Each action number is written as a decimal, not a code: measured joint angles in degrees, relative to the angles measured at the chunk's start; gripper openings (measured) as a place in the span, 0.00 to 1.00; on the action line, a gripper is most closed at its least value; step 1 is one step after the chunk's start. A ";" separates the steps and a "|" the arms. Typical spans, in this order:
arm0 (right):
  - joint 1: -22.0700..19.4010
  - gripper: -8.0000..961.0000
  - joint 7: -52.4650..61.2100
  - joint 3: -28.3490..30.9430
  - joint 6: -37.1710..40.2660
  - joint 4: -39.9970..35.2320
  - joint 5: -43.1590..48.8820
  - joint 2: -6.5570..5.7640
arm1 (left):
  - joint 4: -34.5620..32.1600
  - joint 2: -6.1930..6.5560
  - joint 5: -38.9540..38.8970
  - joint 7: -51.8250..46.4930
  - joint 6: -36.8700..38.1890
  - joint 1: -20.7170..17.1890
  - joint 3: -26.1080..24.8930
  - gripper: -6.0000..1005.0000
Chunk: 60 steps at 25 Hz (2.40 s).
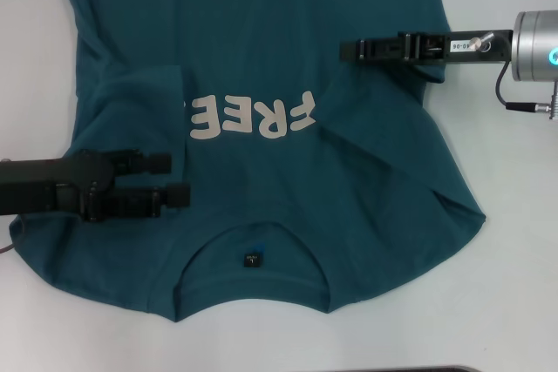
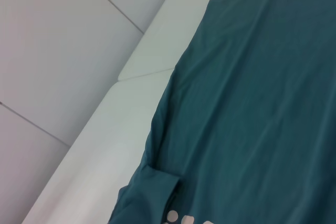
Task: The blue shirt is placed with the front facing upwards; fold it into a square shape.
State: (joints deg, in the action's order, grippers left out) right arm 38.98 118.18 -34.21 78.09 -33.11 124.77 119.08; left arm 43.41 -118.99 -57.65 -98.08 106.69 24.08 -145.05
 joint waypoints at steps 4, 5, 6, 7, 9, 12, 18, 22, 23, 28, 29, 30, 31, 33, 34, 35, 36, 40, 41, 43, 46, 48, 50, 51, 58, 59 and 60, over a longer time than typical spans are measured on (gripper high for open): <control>0.16 0.65 3.73 -1.04 0.89 -0.14 0.03 -0.77 | 0.00 0.00 0.00 0.00 0.00 0.00 0.03 0.88; 0.21 0.65 4.88 -1.51 1.05 -0.17 0.03 -1.05 | 0.00 -0.02 0.00 0.00 0.00 0.00 0.03 0.88; 0.23 0.65 5.96 -1.92 1.15 -0.20 0.03 -1.25 | 0.00 -0.05 0.00 0.00 0.00 0.00 0.03 0.88; 0.23 0.65 7.09 -2.28 1.21 -0.21 0.04 -1.42 | 0.00 -0.07 0.00 0.00 0.00 0.00 0.05 0.88; 0.23 0.65 9.02 -2.55 1.23 -0.23 0.04 -1.71 | 0.00 -0.09 0.00 0.00 0.00 0.00 0.08 0.88; 0.23 0.65 10.30 -2.34 1.59 -0.24 -0.30 -2.04 | -0.06 -0.13 0.00 0.02 0.00 0.00 0.11 0.88; 0.11 0.65 10.00 -2.41 2.12 -0.40 -1.08 -2.35 | -0.09 -0.27 0.00 0.21 0.02 -0.22 0.13 0.88; -1.66 0.65 10.33 -2.37 2.69 -1.07 -0.97 -2.85 | -0.09 -0.26 -0.01 0.30 0.04 -0.34 0.12 0.88; -2.49 0.65 10.53 -2.28 2.75 -1.09 -0.93 -3.16 | -0.09 -0.26 -0.01 0.33 0.04 -0.36 0.12 0.88; -6.82 0.65 11.10 -1.93 3.10 -1.17 -1.10 -4.72 | -0.08 -0.31 -0.01 0.59 0.02 -0.48 0.12 0.88; -7.76 0.65 11.17 -1.73 3.12 -1.18 -1.13 -5.01 | -0.08 -0.32 -0.01 0.60 0.02 -0.50 0.12 0.88; -8.61 0.65 11.25 -1.49 3.16 -1.18 -1.13 -5.23 | -0.08 -0.33 -0.01 0.60 0.02 -0.51 0.12 0.88; -9.54 0.65 11.34 -1.21 3.21 -1.18 -1.13 -5.44 | -0.11 -0.33 -0.01 0.61 0.01 -0.50 0.12 0.88; -10.58 0.65 11.50 -0.90 3.25 -1.17 -1.08 -5.72 | -0.41 -0.34 -0.01 0.61 0.00 -0.31 0.12 0.88; -11.04 0.65 11.58 -0.75 3.23 -1.11 -1.03 -5.90 | -0.58 -0.33 -0.01 0.61 0.00 -0.20 0.12 0.88; -11.43 0.65 11.63 -0.57 3.14 -1.01 -0.95 -6.00 | -0.69 -0.32 -0.01 0.61 0.00 -0.14 0.12 0.88; -11.75 0.65 11.67 -0.35 3.01 -0.89 -0.92 -6.10 | -0.75 -0.31 -0.01 0.62 0.00 -0.08 0.12 0.88; -12.12 0.65 11.69 0.08 2.12 -0.55 -0.93 -5.99 | -0.79 -0.29 -0.01 0.71 -0.01 -0.01 0.12 0.88; -12.01 0.65 11.68 0.09 1.71 -0.49 -0.96 -5.80 | -0.79 -0.28 -0.01 0.74 -0.03 -0.01 0.12 0.88; -11.59 0.65 11.67 0.10 1.08 -0.42 -1.03 -5.33 | -0.79 -0.27 -0.01 0.76 -0.06 0.00 0.12 0.88; -10.67 0.65 11.66 0.07 -0.09 -0.37 -1.01 -4.44 | -0.79 -0.26 0.00 0.86 -0.07 0.00 0.12 0.88; -10.19 0.65 11.68 0.04 -0.95 -0.33 -0.97 -3.96 | -0.83 -0.27 -0.01 1.23 -0.18 -0.06 0.12 0.88; -9.78 0.65 11.69 0.01 -1.95 -0.25 -0.98 -3.51 | -0.86 -0.31 0.00 1.37 -0.30 -0.13 0.12 0.88; -9.58 0.65 11.70 0.01 -2.25 -0.14 -0.99 -3.36 | -0.87 -0.31 0.00 1.38 -0.37 -0.13 0.12 0.88; -8.13 0.65 11.60 -0.14 -4.22 1.99 -1.10 -3.04 | -0.88 -0.20 0.00 1.46 -0.44 -0.07 0.12 0.88; -7.83 0.65 11.60 -0.32 -4.84 2.18 -1.06 -2.85 | -0.88 -0.17 0.00 1.47 -0.44 -0.07 0.12 0.88; -7.83 0.65 11.60 -0.32 -4.84 2.18 -1.06 -2.85 | -0.88 -0.14 0.00 1.47 -0.44 -0.07 0.12 0.88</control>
State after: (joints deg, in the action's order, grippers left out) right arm 31.16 129.78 -34.53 73.26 -30.92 123.70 116.23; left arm 42.53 -119.13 -57.66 -96.60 106.25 24.01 -144.93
